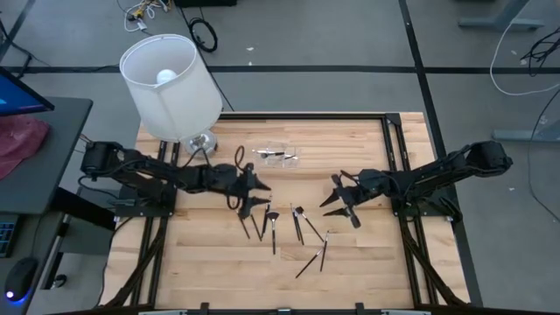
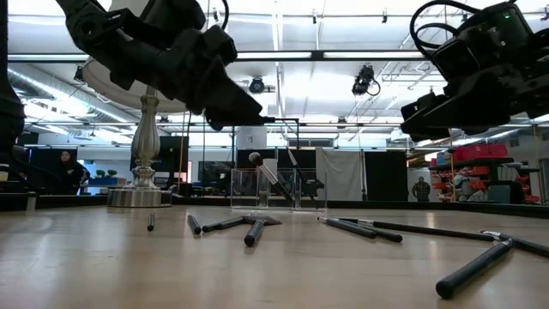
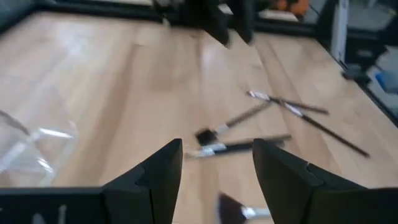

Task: Put items in baskets/containers
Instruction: Put the black eyeshadow brush into the transparent organizer

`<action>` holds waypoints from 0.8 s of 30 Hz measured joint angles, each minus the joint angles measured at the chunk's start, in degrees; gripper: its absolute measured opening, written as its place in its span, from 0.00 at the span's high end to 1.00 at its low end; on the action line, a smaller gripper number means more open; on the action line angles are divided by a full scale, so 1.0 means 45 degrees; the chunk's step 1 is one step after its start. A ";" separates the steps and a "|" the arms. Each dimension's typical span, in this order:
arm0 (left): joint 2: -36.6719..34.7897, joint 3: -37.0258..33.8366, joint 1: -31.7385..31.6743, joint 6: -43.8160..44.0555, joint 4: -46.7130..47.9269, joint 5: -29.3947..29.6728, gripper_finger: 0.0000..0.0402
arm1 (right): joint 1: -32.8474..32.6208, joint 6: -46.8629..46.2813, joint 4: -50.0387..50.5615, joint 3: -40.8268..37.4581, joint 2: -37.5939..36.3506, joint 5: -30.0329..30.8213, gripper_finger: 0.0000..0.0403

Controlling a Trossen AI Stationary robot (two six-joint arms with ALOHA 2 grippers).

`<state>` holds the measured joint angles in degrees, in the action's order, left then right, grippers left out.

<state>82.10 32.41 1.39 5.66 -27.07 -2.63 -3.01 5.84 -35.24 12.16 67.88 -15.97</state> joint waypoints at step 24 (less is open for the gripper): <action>0.2615 0.0058 0.0747 -0.0061 -0.3534 -0.0953 0.53 | 0.0000 0.0104 -0.0316 0.0000 0.0015 0.0121 0.64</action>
<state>93.86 32.67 4.75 5.39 -42.97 -6.92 -3.01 6.31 -36.67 12.16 67.94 -15.43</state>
